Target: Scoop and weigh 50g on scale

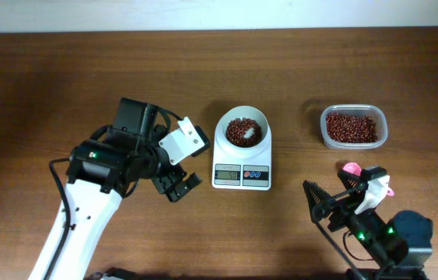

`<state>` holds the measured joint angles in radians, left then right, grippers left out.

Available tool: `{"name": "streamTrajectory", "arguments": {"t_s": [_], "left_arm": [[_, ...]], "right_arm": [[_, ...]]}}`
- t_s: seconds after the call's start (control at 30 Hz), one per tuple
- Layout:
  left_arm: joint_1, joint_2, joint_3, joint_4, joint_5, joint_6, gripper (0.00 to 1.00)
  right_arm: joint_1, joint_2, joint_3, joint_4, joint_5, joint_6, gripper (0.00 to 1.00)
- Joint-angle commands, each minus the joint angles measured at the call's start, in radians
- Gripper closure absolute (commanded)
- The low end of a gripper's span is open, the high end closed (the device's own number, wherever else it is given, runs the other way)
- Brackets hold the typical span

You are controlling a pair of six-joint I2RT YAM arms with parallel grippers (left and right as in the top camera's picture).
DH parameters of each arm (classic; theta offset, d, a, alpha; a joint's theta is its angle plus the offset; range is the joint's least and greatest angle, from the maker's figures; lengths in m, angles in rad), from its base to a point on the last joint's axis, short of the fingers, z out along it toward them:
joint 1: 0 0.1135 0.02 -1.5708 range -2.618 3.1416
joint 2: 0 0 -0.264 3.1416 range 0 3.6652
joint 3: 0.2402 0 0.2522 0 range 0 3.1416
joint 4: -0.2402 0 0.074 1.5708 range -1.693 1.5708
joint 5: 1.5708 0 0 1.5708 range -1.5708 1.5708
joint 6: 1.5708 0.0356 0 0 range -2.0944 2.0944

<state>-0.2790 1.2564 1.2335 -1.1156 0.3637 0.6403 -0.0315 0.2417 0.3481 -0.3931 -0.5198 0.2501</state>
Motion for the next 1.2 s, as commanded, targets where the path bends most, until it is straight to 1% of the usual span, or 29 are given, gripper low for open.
{"name": "streamTrajectory", "arguments": {"t_s": [0.0,0.1,0.23,0.37,0.5,0.57,0.73,0.77,1.1,1.17], "left_arm": [[0.004,-0.011,0.013,-0.001,0.014,0.019,0.01],[0.004,-0.011,0.013,-0.001,0.014,0.019,0.01],[0.004,-0.011,0.013,-0.001,0.014,0.019,0.01],[0.004,-0.011,0.013,-0.001,0.014,0.019,0.01],[0.004,-0.011,0.013,-0.001,0.014,0.019,0.01],[0.004,-0.011,0.013,-0.001,0.014,0.019,0.01],[0.004,-0.011,0.013,-0.001,0.014,0.019,0.01],[0.004,-0.011,0.013,-0.001,0.014,0.019,0.01],[0.004,-0.011,0.013,-0.001,0.014,0.019,0.01],[0.004,-0.011,0.013,-0.001,0.014,0.019,0.01]], "right_arm": [[0.006,-0.070,-0.055,0.042,0.009,-0.010,0.01],[0.006,-0.134,-0.090,0.089,0.009,-0.006,0.01],[0.006,-0.233,-0.138,0.201,0.019,-0.006,0.01],[0.005,-0.238,-0.161,0.278,0.060,-0.006,0.01],[0.004,-0.238,-0.190,0.369,0.206,-0.006,0.01],[0.004,-0.238,-0.224,0.434,0.238,-0.006,0.01],[0.005,-0.238,-0.326,0.566,0.244,-0.006,0.01],[0.005,-0.238,-0.344,0.567,0.244,-0.006,0.01],[0.005,-0.238,-0.343,0.337,0.244,-0.006,0.01],[0.005,-0.238,-0.343,0.337,0.244,-0.006,0.01]]}}
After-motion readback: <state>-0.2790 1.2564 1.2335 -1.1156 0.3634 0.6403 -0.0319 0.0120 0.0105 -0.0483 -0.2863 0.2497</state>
